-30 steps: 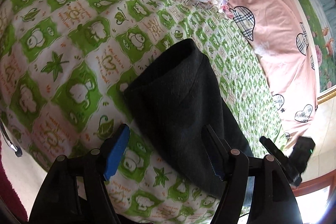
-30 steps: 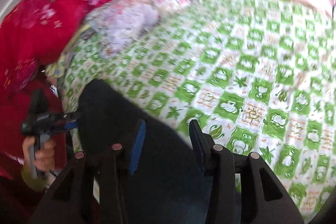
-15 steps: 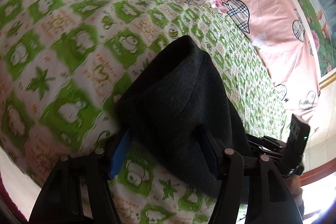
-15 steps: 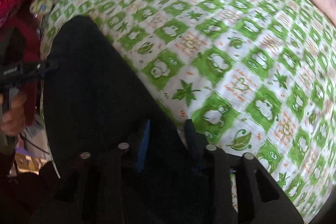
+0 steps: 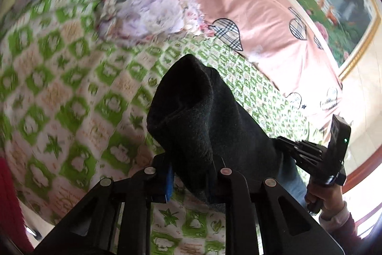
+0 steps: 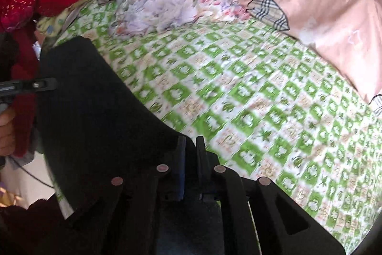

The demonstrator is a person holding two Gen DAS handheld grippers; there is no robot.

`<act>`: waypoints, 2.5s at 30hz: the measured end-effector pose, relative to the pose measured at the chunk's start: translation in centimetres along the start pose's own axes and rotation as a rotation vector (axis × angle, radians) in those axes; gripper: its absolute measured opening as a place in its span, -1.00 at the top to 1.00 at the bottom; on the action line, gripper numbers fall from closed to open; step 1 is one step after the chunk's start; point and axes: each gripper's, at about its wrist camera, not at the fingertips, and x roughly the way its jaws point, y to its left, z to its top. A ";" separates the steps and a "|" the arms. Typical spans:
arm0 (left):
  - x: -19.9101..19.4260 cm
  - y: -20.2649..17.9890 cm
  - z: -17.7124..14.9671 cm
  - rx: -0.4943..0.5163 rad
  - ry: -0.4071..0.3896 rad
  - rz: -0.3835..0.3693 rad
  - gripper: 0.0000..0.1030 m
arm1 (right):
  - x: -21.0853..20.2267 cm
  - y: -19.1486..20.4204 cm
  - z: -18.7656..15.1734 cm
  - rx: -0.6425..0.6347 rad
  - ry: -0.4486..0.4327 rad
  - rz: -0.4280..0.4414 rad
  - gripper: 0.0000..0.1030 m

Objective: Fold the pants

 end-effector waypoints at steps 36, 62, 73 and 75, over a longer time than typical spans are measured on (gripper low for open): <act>0.3 -4.8 -1.0 0.238 -0.024 0.147 -0.27 | -11.8 -3.4 -14.5 0.509 -0.101 -0.206 0.14; 15.4 -33.0 -12.2 0.868 0.451 -0.289 -0.39 | -20.0 -9.9 -29.9 1.024 -0.241 -0.357 0.05; 23.1 -43.0 -17.8 1.029 0.680 -0.425 -0.34 | -19.7 -12.9 -32.6 1.192 -0.358 -0.254 0.05; 23.9 -43.8 -18.3 1.035 0.705 -0.424 -0.21 | -19.4 -13.1 -33.0 1.210 -0.370 -0.238 0.09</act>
